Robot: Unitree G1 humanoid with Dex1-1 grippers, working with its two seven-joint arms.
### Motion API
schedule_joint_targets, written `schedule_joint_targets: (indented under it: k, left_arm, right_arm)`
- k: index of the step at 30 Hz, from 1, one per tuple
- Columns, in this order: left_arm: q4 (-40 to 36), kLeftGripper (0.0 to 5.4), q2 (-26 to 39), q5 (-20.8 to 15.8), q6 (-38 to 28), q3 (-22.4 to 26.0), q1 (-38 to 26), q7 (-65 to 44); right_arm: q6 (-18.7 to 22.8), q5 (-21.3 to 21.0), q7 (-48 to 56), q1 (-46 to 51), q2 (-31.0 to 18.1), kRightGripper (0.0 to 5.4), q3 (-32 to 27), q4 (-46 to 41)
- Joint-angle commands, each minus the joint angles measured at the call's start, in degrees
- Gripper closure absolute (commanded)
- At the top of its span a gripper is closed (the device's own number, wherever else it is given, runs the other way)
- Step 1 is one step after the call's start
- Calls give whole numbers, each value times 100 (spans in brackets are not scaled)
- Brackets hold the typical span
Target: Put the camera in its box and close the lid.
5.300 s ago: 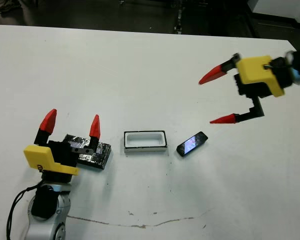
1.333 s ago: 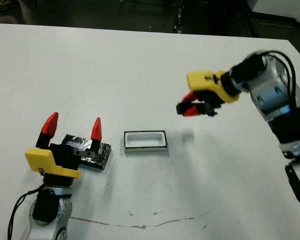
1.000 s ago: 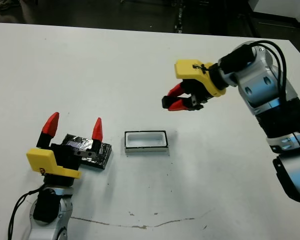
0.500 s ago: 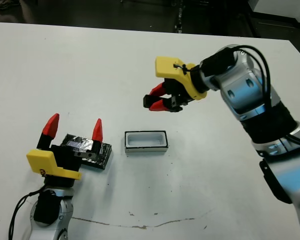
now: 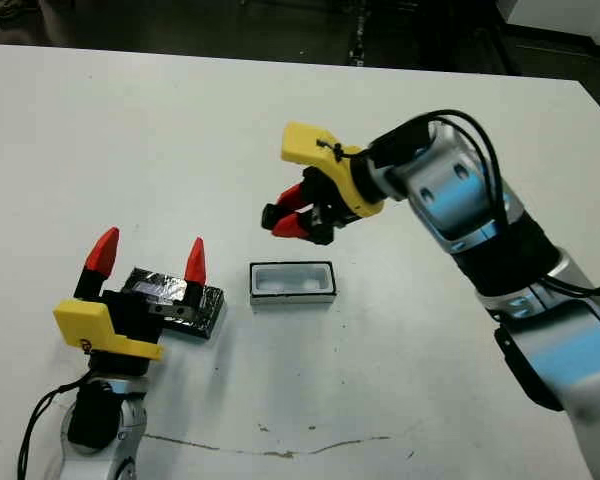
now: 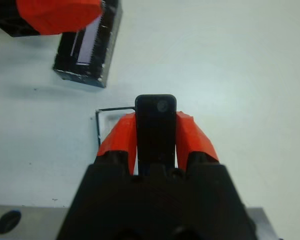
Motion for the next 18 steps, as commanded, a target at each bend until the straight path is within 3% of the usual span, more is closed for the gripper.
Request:
schedule_joint_targets:
  k: [1, 11, 18]
  left_arm:
    - [10, 0, -2, 16, -31, 19, 86, 27]
    - [57, 0, -29, -32, -86, 32, 65, 16]
    - [22, 0, -11, -2, -54, 16, 68, 28]
  right_arm:
    - [-130, 23, -64, 126, -81, 374, 127, -107]
    - [-97, 71, -49, 333, -96, 374, 232, -156]
    - [-422, 39, -44, 477, -77, 374, 299, -42]
